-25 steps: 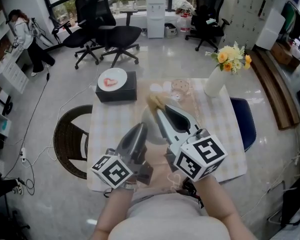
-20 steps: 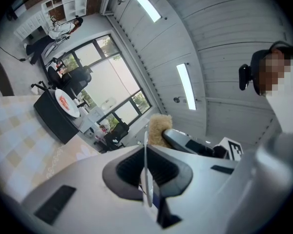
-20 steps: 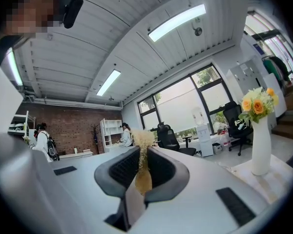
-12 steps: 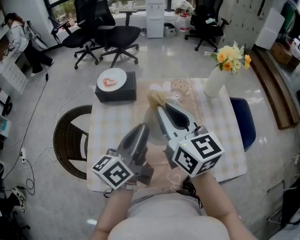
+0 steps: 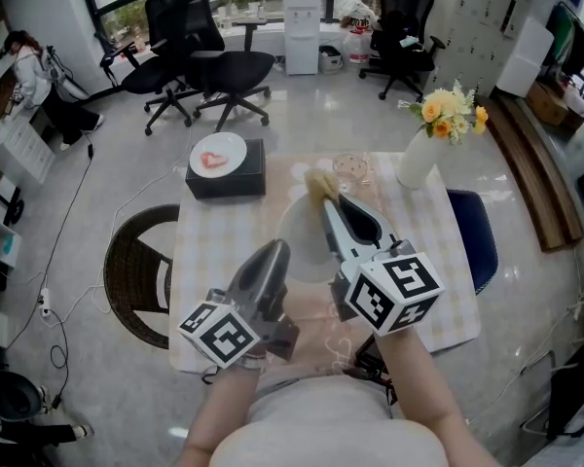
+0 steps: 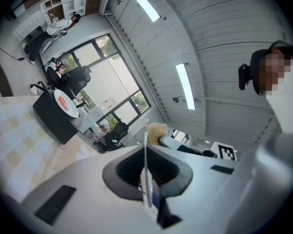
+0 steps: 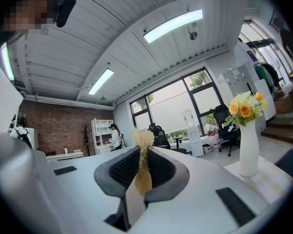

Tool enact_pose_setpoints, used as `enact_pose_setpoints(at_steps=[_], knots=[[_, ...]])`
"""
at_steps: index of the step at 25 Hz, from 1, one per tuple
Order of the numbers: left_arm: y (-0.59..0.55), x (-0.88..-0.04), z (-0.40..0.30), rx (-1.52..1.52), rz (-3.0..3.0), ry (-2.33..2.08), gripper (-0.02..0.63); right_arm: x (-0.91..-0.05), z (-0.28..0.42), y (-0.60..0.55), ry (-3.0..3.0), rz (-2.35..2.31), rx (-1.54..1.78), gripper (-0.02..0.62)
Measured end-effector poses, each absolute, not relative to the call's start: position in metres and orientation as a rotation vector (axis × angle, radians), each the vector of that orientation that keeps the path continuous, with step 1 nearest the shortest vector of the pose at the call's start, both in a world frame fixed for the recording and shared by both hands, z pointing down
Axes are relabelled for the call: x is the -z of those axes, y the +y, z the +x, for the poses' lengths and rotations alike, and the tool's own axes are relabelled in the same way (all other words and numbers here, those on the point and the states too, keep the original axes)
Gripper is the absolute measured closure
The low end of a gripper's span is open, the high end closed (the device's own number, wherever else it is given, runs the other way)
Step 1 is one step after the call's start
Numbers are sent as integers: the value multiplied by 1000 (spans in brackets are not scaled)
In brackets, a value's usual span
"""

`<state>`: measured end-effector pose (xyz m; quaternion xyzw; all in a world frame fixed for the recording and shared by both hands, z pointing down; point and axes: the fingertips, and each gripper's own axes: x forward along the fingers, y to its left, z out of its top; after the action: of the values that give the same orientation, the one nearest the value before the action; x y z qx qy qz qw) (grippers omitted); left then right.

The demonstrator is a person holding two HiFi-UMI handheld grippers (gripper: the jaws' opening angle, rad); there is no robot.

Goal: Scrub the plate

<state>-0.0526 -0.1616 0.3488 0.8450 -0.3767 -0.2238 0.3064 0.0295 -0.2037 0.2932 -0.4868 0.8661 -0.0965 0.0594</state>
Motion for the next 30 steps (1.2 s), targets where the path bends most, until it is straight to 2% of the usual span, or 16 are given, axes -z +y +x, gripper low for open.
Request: enact_pose_setpoints(at_steps=[18,30], knots=[[-162,-349,-50,578,2245,-1002,586,-309,79,-214,2496,-1666,315,548],[-163,-351,-50,583,2235,-1012,586,-281,50,-179,2518,-1486,277,548]])
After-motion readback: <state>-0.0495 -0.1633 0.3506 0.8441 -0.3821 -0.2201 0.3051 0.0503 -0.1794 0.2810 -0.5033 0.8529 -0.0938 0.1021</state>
